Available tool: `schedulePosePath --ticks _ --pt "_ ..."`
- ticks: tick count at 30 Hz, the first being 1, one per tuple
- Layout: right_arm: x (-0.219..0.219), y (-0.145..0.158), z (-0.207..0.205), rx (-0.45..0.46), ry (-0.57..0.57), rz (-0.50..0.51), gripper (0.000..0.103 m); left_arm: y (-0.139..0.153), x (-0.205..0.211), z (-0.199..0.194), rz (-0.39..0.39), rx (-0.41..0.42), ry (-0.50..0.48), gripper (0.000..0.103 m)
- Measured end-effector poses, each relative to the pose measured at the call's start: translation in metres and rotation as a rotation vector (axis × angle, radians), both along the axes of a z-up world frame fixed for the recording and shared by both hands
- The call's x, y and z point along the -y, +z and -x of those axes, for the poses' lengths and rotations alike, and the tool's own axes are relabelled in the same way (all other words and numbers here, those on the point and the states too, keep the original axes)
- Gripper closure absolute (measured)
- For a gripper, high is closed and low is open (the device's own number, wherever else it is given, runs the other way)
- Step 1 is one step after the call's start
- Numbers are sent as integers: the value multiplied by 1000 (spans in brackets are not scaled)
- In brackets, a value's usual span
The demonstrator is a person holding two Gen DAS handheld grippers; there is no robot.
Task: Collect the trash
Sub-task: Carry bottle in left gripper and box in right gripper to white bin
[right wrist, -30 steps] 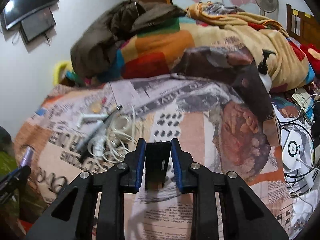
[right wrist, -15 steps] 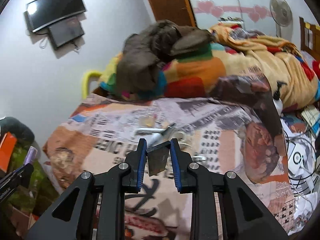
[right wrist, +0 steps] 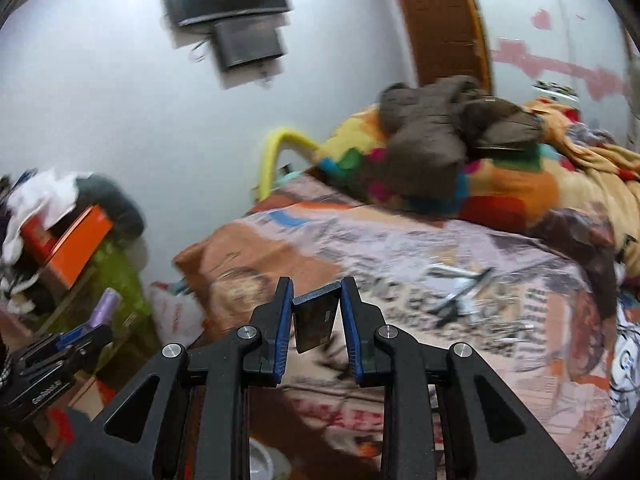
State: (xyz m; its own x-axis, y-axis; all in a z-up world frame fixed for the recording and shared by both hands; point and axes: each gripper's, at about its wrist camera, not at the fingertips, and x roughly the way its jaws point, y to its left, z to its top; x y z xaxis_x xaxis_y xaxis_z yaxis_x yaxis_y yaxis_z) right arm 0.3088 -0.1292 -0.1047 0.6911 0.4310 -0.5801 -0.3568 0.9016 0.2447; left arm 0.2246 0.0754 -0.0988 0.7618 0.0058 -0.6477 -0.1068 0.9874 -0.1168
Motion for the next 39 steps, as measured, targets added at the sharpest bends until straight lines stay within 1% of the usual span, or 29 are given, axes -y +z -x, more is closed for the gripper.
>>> schedulePosePath --ticks 3,6,11,16,19,22,27,30,34,37,39 --pt "-33 -10 9 -20 75 18 81 -10 -25 16 1 -26 38 78" --pt "-67 -26 17 -55 154 38 81 -24 -47 29 10 -55 73 78" --pt "-118 -64 30 -142 269 74 81 -57 -76 43 45 -116 124 78" --pt "-153 -102 40 -236 347 104 81 -94 -97 49 72 -183 155 78" --pt "-170 -123 43 -289 372 126 81 -115 -109 52 85 -221 174 78" --pt "-182 -147 45 -347 400 143 81 -141 -117 54 98 -267 197 78" --pt "-200 -193 45 -463 428 161 81 -193 -135 56 151 -362 236 78" --pt "-211 -220 46 -520 442 176 81 -223 -142 57 187 -424 246 78" --pt "-226 -254 42 -617 469 183 81 -263 -145 54 203 -513 246 78" --pt "-238 -276 41 -672 492 221 81 -293 -148 53 222 -575 251 78" --pt "-244 -285 39 -710 511 221 81 -313 -150 53 240 -613 255 78"
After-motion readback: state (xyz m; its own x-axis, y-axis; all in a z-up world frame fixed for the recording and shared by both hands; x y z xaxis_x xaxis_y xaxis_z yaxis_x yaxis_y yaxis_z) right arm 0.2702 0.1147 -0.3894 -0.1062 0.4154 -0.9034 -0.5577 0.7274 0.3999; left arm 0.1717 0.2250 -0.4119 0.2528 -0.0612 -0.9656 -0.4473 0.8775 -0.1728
